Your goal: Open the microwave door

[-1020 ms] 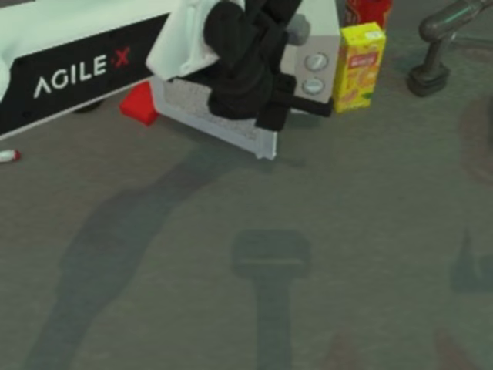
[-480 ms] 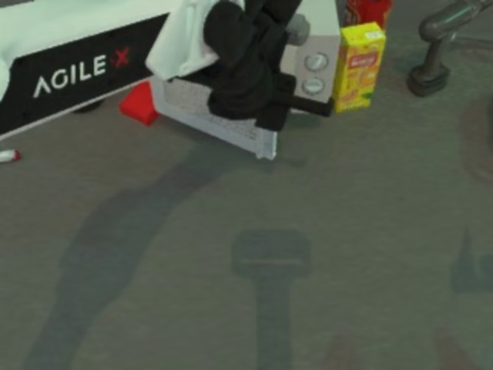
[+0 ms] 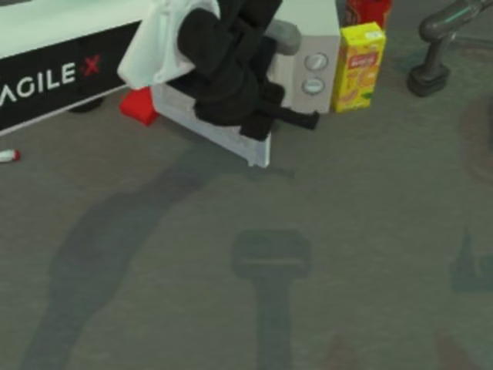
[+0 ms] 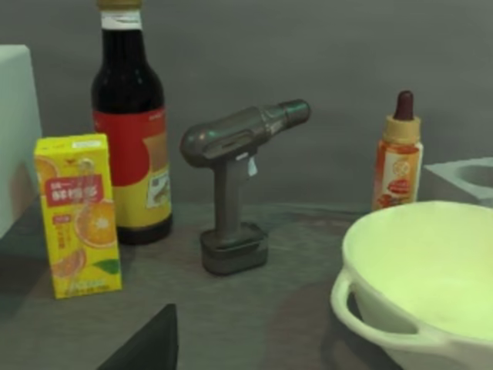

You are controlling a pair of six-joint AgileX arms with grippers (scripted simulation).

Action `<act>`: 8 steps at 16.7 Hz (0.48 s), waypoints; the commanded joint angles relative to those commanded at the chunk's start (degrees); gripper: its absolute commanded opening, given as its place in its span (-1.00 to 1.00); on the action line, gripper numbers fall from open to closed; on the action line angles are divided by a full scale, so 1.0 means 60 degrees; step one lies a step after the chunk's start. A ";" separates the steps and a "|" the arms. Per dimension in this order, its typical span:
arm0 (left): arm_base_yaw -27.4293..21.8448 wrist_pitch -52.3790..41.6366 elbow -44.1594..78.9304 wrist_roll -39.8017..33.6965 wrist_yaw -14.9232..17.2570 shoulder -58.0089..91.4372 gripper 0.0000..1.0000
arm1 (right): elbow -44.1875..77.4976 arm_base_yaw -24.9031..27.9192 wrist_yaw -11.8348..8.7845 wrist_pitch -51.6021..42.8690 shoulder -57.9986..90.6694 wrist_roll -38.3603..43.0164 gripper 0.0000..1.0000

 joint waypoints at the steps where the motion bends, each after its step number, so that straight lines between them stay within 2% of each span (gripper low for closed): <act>1: 0.0029 0.0030 -0.0117 0.0116 0.0059 -0.0065 -1.00 | 0.0000 0.0000 0.0000 0.0000 0.0000 0.0000 1.00; 8: 0.0038 0.0037 -0.0158 0.0154 0.0078 -0.0084 -1.00 | 0.0000 0.0000 0.0000 0.0000 0.0000 0.0000 1.00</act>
